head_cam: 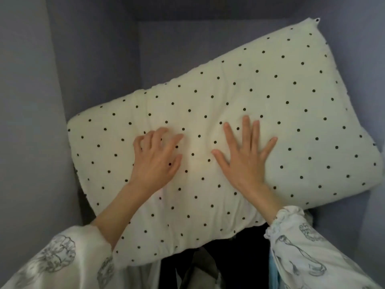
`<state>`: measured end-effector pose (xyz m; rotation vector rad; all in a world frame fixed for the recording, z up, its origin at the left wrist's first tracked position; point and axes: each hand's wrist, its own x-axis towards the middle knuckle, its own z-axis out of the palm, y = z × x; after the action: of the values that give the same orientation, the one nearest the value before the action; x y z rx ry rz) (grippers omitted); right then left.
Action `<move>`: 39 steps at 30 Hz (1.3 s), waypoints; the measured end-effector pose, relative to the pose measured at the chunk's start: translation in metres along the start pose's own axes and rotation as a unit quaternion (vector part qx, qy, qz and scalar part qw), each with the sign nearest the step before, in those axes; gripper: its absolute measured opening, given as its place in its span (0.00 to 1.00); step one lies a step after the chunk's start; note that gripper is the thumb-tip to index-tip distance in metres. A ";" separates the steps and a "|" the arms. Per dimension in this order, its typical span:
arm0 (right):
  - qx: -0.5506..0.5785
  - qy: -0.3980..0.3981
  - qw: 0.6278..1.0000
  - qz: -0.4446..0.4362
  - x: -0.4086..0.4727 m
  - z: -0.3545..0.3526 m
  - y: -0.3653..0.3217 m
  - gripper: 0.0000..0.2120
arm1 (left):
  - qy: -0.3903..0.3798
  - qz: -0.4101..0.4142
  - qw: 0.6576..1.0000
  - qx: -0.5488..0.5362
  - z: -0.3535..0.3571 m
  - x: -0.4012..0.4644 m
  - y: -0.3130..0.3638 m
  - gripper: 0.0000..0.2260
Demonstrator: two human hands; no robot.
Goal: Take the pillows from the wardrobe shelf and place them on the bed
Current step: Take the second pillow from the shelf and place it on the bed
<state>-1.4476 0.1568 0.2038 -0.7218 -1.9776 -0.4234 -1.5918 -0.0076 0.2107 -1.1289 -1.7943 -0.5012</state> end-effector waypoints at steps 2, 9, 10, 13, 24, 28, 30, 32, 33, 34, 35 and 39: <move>-0.020 0.010 1.000 -0.011 -0.008 0.007 0.004 0.32 | 0.025 0.002 1.000 0.014 -0.007 0.032 -0.005 0.23; -0.033 0.029 0.998 -0.041 -0.012 0.015 0.011 0.32 | -0.015 -0.034 0.999 -0.007 0.008 0.070 -0.005 0.36; -0.035 0.030 0.998 -0.044 -0.011 0.016 0.011 0.32 | -0.017 -0.038 0.999 -0.008 0.008 0.075 -0.010 0.36; -0.044 0.042 0.997 -0.050 -0.012 0.019 0.011 0.32 | -0.066 -0.056 0.995 -0.046 0.002 0.098 -0.029 0.39; -0.083 -0.021 0.984 -0.154 0.007 0.016 0.017 0.34 | -0.071 -0.172 0.980 -0.073 0.029 0.045 -0.034 0.39; -0.083 -0.082 0.955 -0.271 0.029 0.009 0.024 0.35 | -0.056 -0.294 0.945 -0.131 0.042 -0.009 -0.017 0.37; -0.082 -0.116 0.936 -0.321 0.048 0.008 0.029 0.37 | -0.065 -0.332 0.930 -0.145 0.046 -0.029 -0.005 0.36; -0.082 -0.159 0.918 -0.353 0.071 0.005 0.029 0.39 | -0.069 -0.345 0.924 -0.148 0.046 -0.041 0.004 0.35; -0.085 -0.175 0.913 -0.359 0.080 0.003 0.028 0.40 | -0.064 -0.343 0.926 -0.145 0.043 -0.044 0.007 0.34; -0.088 -0.182 0.911 -0.360 0.086 0.001 0.026 0.42 | -0.052 -0.333 0.931 -0.138 0.041 -0.044 0.008 0.33; -0.091 -0.182 0.913 -0.353 0.088 0.000 0.026 0.44 | -0.037 -0.311 0.941 -0.125 0.038 -0.042 0.009 0.31; -0.084 -0.150 0.957 -0.236 0.069 -0.001 0.030 0.46 | -0.012 -0.139 0.988 -0.066 0.029 -0.009 0.014 0.26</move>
<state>-1.4531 0.2006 0.2646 -0.4253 -2.4282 -0.8140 -1.5931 0.0160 0.1868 -0.9785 -1.9761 -0.7843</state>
